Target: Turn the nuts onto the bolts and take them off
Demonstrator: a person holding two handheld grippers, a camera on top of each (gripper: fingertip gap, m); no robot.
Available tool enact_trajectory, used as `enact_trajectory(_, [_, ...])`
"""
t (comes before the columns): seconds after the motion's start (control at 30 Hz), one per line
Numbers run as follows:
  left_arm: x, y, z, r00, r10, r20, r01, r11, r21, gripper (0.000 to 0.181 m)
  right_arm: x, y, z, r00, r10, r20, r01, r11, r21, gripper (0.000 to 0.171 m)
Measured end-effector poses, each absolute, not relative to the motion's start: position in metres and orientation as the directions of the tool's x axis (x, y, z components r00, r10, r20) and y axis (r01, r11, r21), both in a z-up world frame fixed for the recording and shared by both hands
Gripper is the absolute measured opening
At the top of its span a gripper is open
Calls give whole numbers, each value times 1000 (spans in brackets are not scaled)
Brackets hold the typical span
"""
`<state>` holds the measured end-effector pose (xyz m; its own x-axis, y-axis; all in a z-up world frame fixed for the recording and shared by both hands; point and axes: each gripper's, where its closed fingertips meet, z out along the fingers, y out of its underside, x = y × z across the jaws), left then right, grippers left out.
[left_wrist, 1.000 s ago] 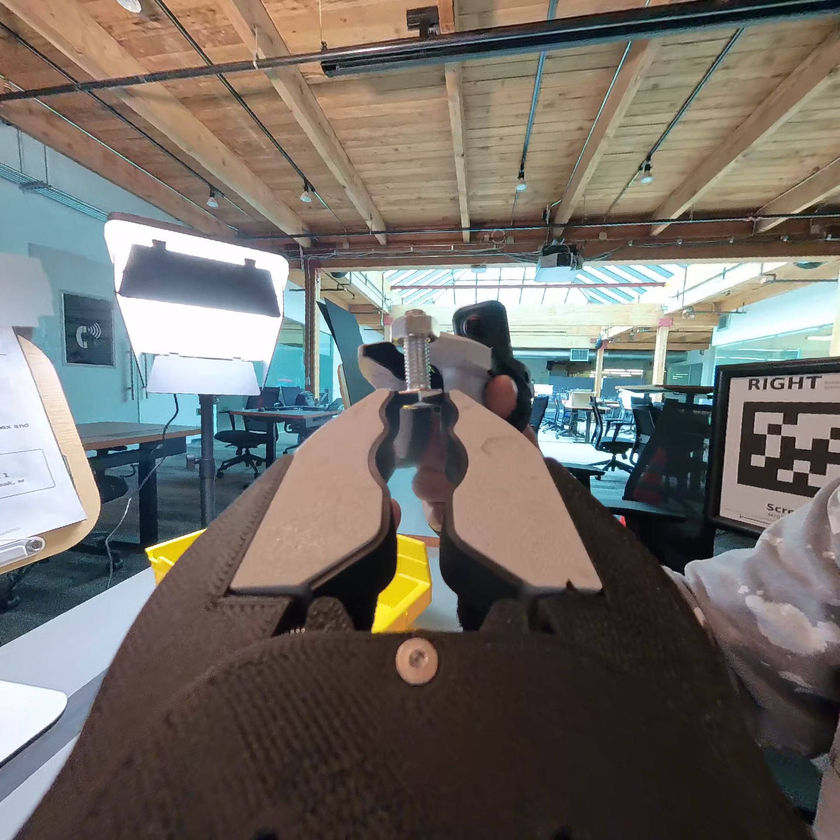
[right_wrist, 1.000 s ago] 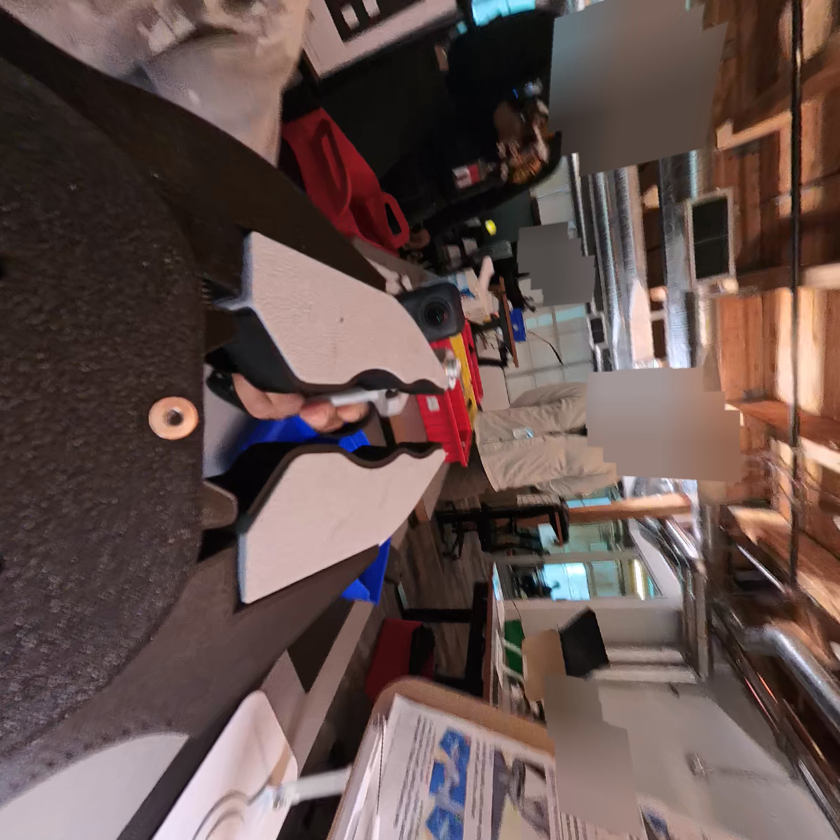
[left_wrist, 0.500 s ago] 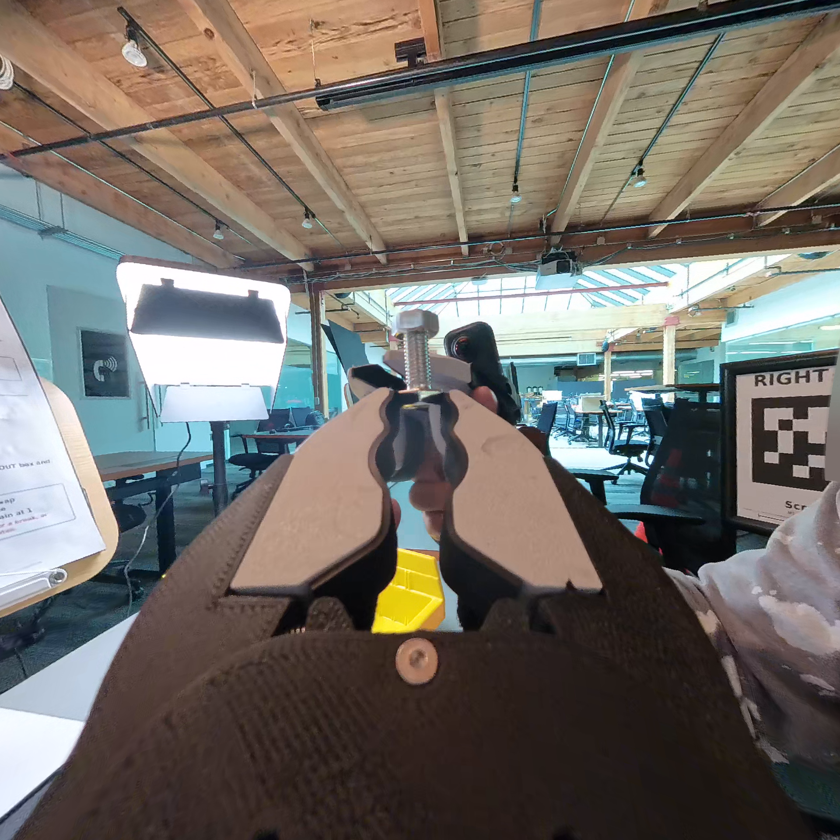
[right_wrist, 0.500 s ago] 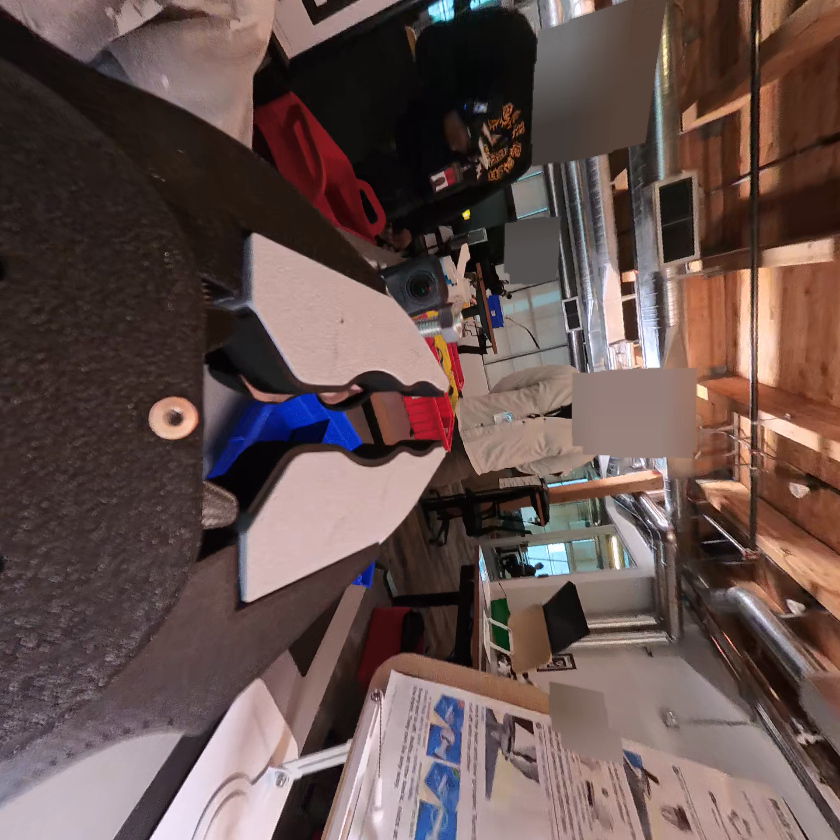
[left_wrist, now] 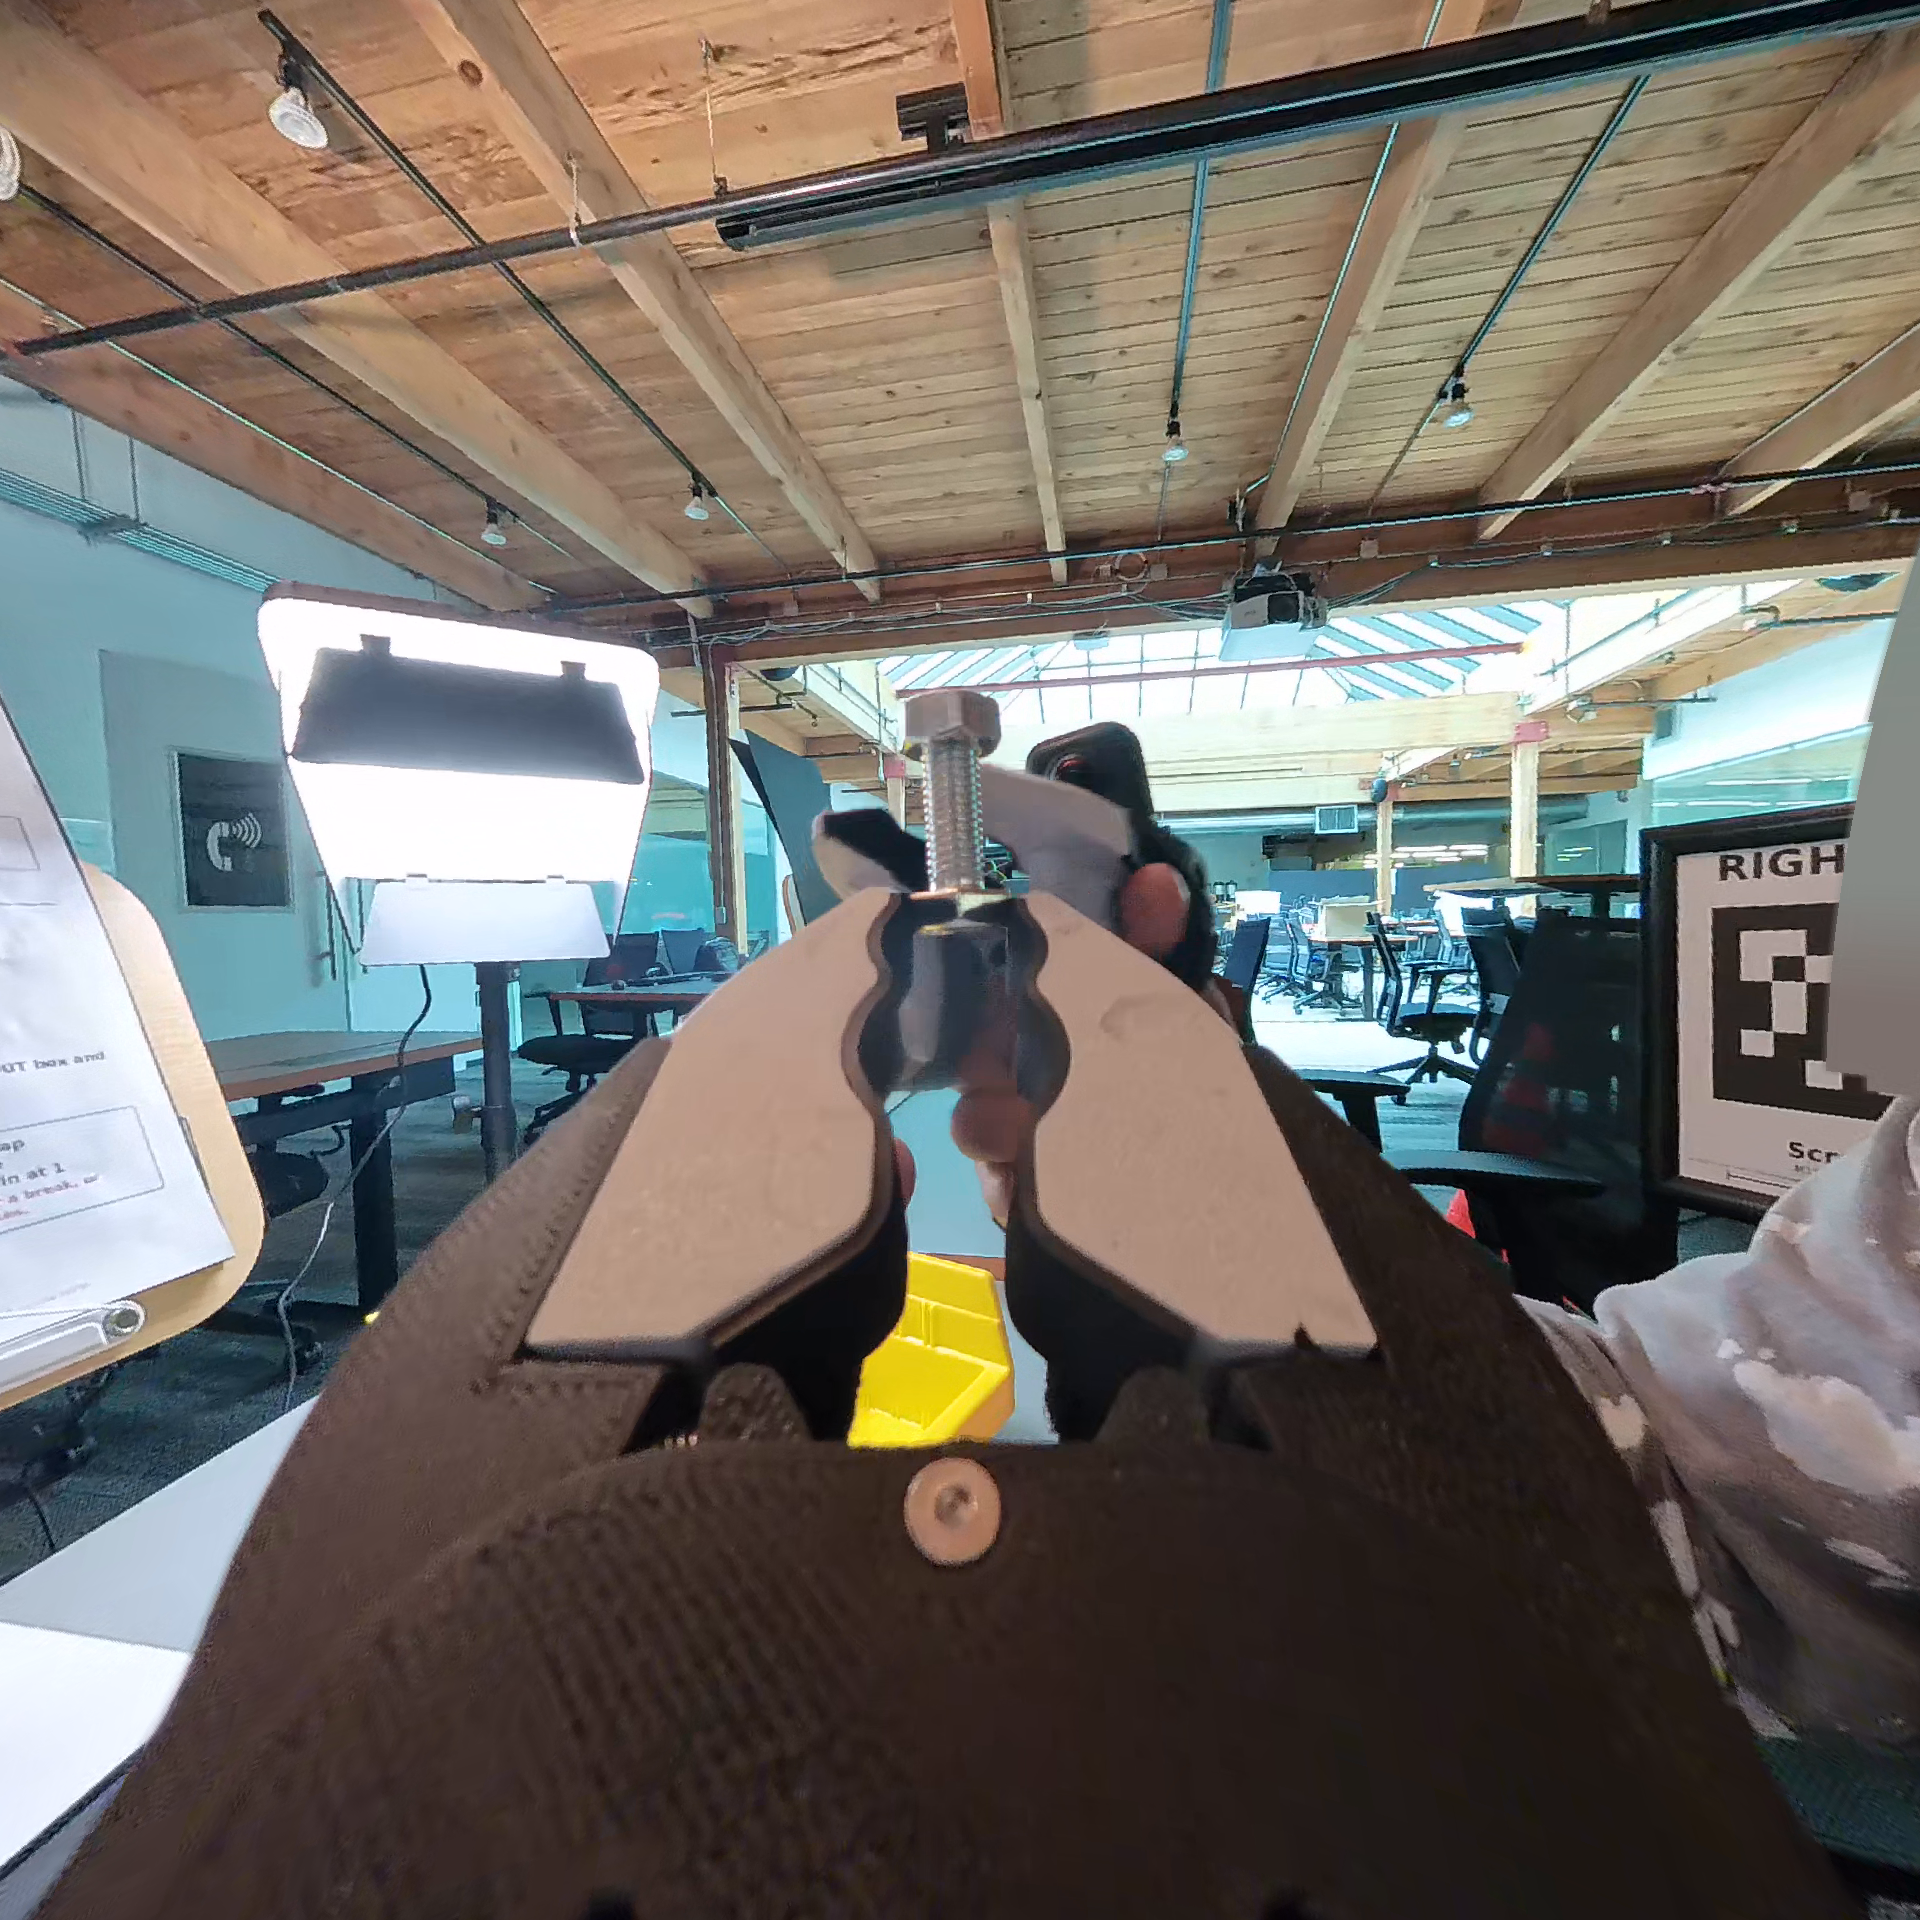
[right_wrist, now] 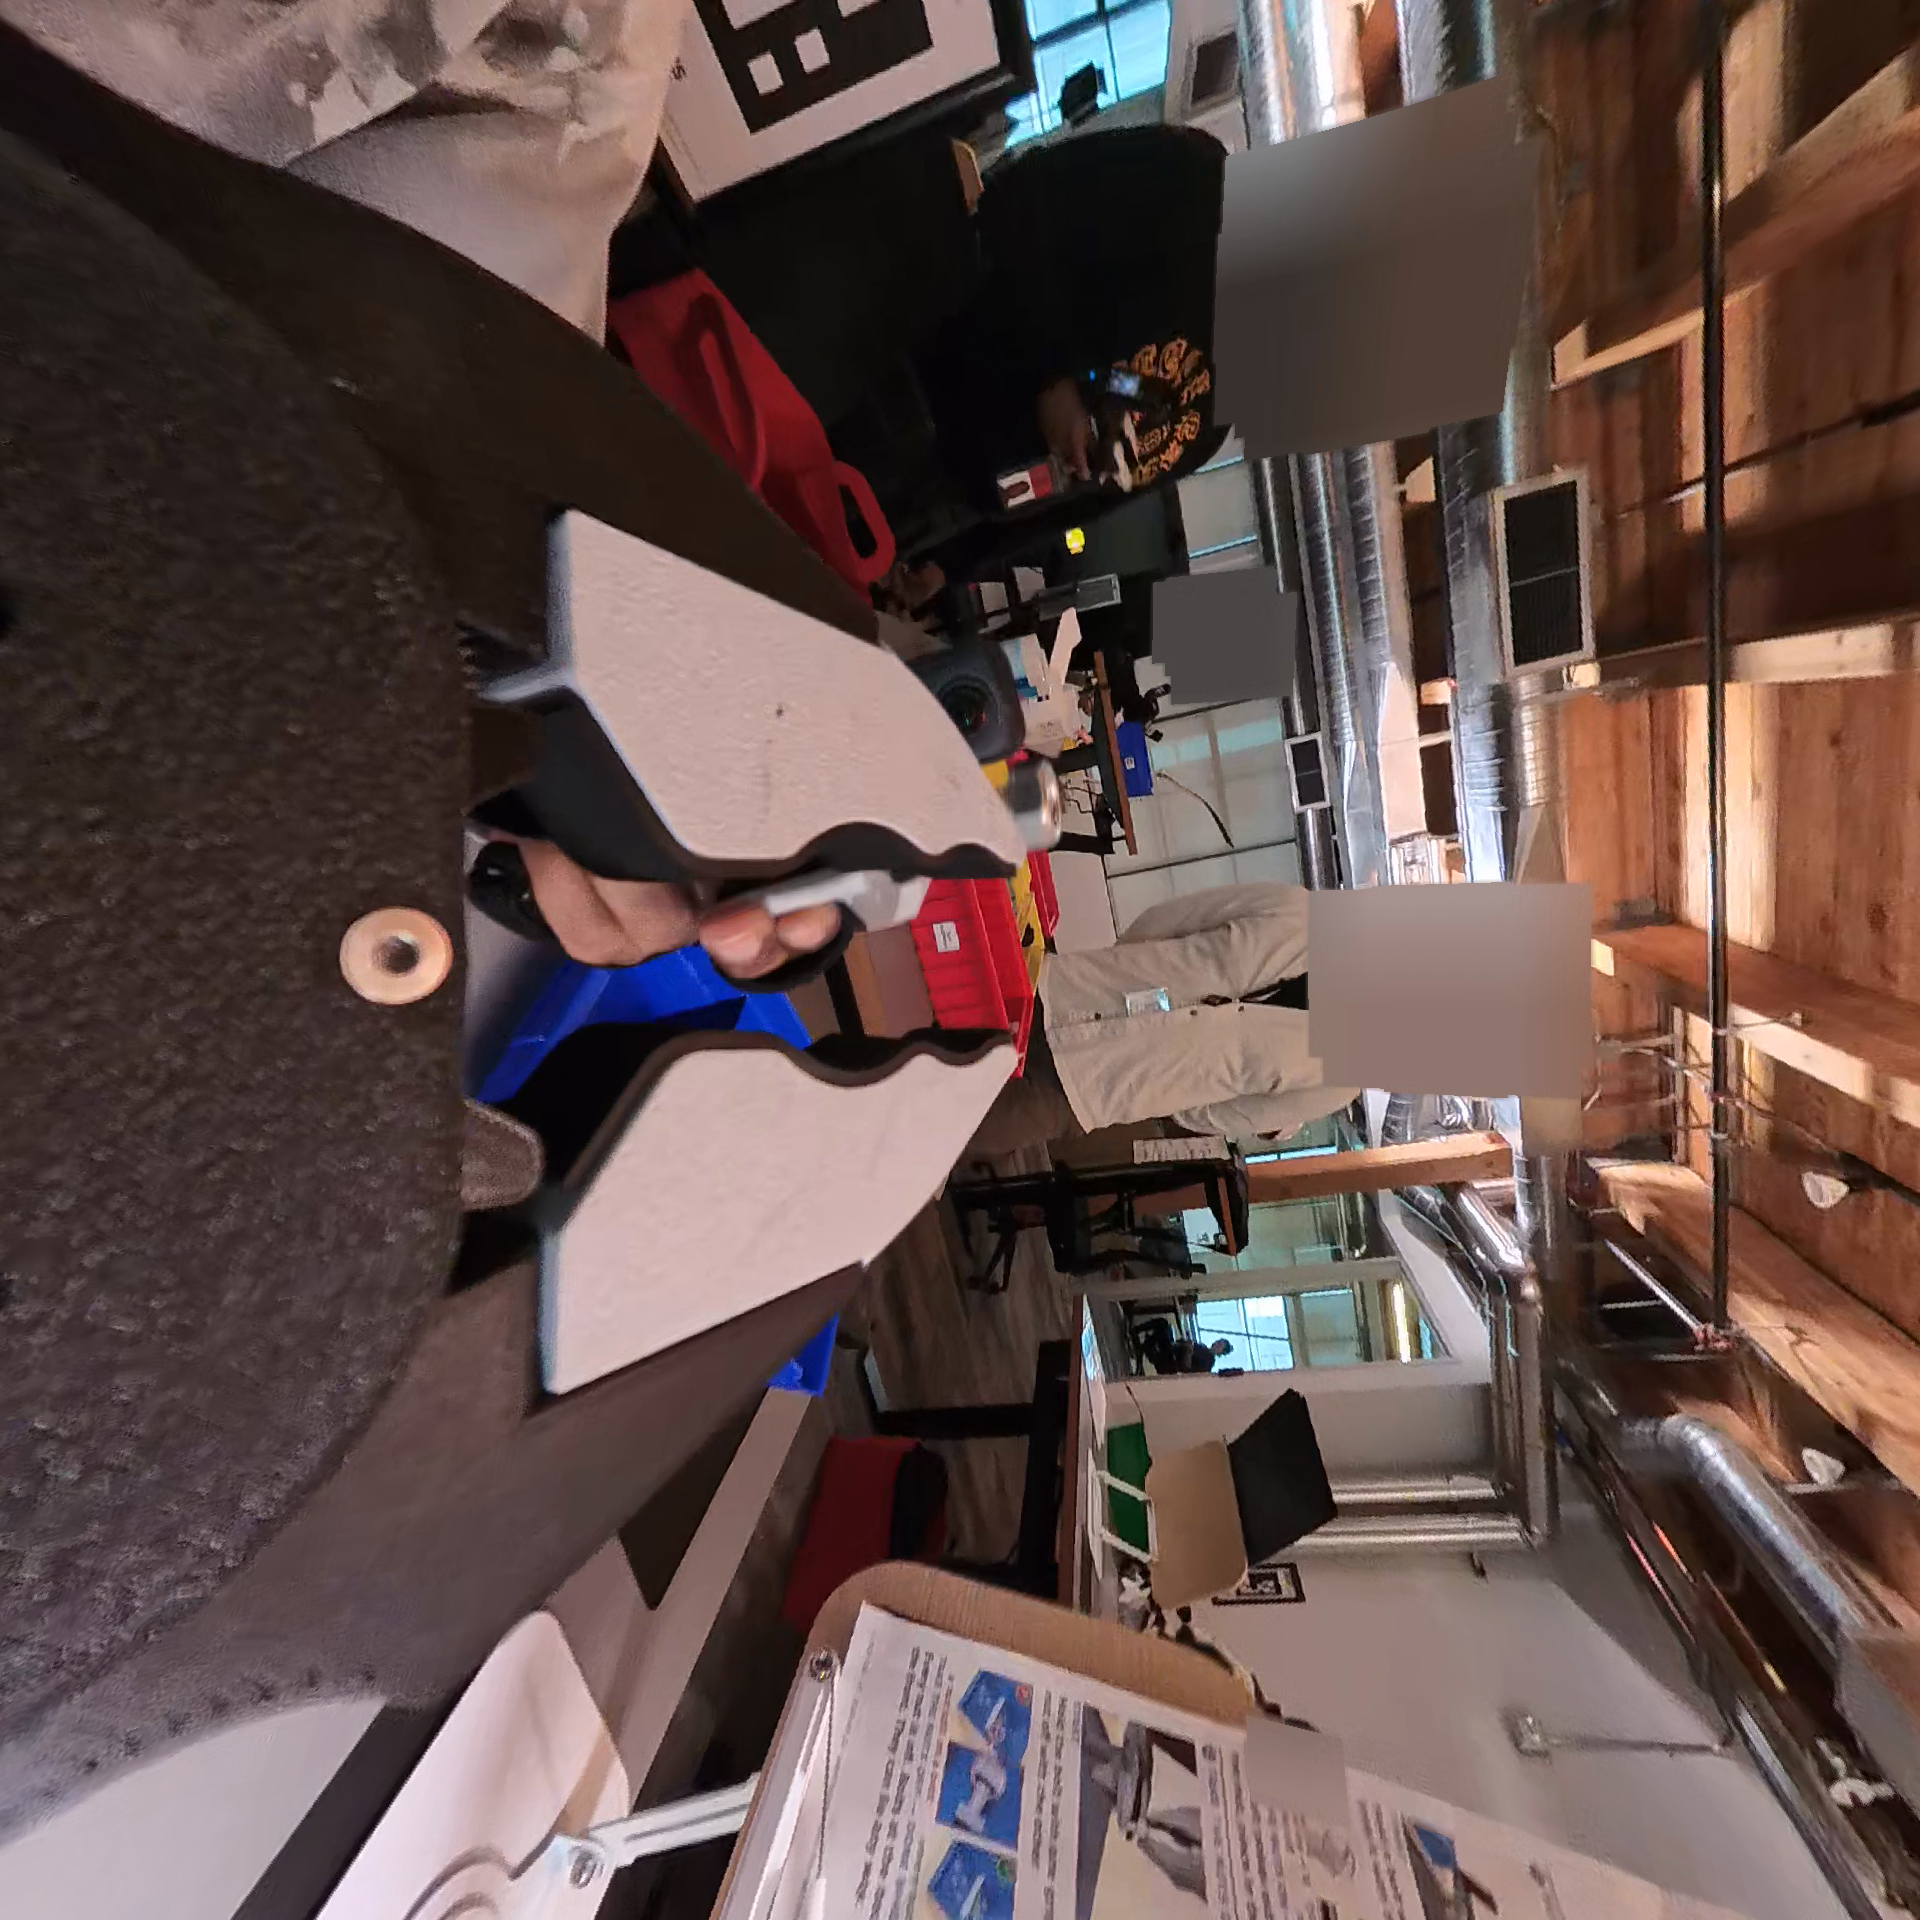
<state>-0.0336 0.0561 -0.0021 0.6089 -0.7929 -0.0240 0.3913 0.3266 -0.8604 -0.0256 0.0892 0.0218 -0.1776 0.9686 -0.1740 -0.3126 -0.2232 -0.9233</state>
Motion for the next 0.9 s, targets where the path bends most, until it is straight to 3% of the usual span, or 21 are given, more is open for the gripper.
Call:
enact_trajectory(0.2, [-25, 58, -7, 602, -798, -23, 384, 315, -868, 18, -35, 68, 21, -217, 968, -129, -290, -190, -938, 37])
enact_trajectory(0.23, [-27, 57, -6, 597, -802, -20, 394, 315, -864, 19, -33, 73, 21, -208, 968, -140, -296, -199, -934, 35])
enact_trajectory(0.27, [-27, 54, -5, 583, -812, -25, 402, 315, -859, 19, -30, 84, 21, -168, 971, -171, -305, -217, -927, 19])
enact_trajectory(0.33, [-28, 54, -3, 596, -802, -36, 388, 326, -862, 18, -25, 96, 21, -135, 974, -184, -326, -219, -919, 16])
enact_trajectory(0.47, [-29, 58, -6, 601, -799, -16, 392, 312, -865, 19, -27, 78, 25, -203, 967, -152, -317, -212, -924, 31])
enact_trajectory(0.6, [-26, 58, -8, 598, -801, -12, 393, 307, -866, 18, -34, 69, 21, -215, 967, -134, -295, -195, -935, 35])
enact_trajectory(0.7, [-26, 54, -4, 583, -812, -23, 403, 314, -860, 19, -27, 97, 20, -127, 973, -196, -323, -227, -919, 13])
enact_trajectory(0.9, [-30, 60, -8, 596, -803, 5, 415, 304, -858, 18, -28, 72, 26, -221, 965, -142, -318, -209, -925, 30])
